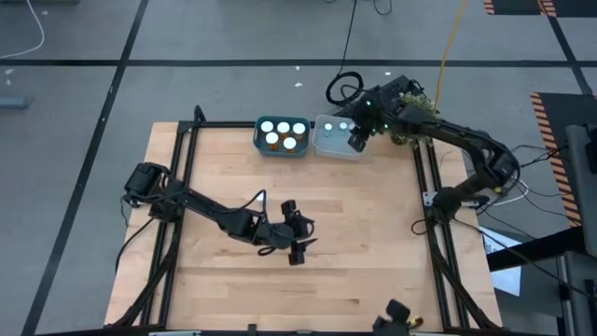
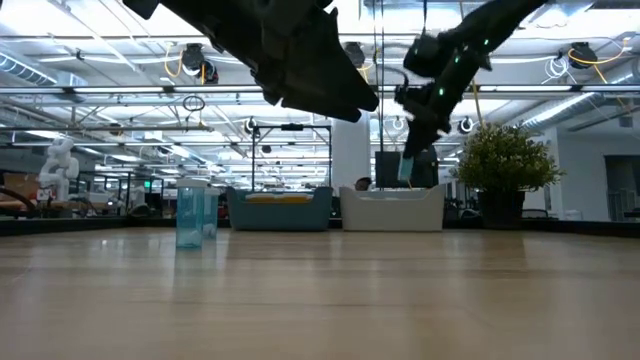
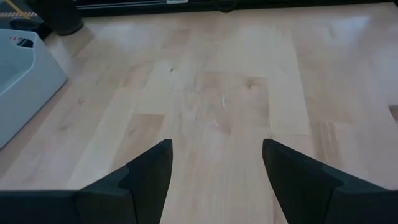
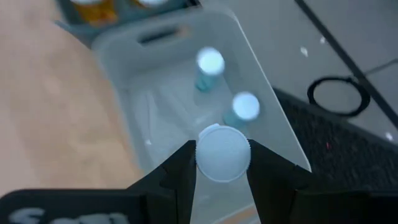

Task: Pick and place medicine bottles into bin by pill shape (circle, oval)
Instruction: Put the blue pill bottle into the gray bin

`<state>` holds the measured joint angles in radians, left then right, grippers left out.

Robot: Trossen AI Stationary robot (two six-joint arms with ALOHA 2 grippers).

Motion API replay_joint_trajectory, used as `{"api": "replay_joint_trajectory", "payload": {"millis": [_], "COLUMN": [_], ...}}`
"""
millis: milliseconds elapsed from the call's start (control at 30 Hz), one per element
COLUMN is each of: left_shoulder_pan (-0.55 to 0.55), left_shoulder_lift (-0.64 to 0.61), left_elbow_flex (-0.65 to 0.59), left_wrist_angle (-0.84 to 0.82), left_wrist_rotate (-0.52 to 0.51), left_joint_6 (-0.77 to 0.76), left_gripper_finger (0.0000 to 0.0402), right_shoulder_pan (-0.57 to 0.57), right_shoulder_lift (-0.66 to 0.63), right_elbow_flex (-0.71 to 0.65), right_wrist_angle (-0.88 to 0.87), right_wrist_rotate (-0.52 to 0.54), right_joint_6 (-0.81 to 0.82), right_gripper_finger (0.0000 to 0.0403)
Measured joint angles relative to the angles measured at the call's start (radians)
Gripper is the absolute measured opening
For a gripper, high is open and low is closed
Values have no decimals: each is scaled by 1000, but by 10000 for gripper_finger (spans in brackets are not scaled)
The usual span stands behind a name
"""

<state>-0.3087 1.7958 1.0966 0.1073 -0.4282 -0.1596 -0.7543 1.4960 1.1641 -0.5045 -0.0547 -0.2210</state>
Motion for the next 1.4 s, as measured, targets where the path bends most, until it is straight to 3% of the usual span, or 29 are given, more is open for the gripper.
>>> {"api": "replay_joint_trajectory", "payload": {"millis": [400,1167,1400], "left_shoulder_pan": [32,100,107], "left_shoulder_lift": [0,-2,-2], "left_elbow_flex": [0,0,0], "left_wrist_angle": [-1,2,2], "left_wrist_rotate": [10,55,64], "left_joint_6": [36,111,113], "left_gripper_finger": [250,250,250], "right_shoulder_pan": [-91,-110,-108], "right_shoulder_lift": [191,266,265], "right_elbow_flex": [0,0,-1], "right_wrist_angle": [73,94,78], "right_wrist_rotate": [3,27,29], "right_joint_6": [-64,-90,-78], "right_gripper_finger": [121,122,154]}}
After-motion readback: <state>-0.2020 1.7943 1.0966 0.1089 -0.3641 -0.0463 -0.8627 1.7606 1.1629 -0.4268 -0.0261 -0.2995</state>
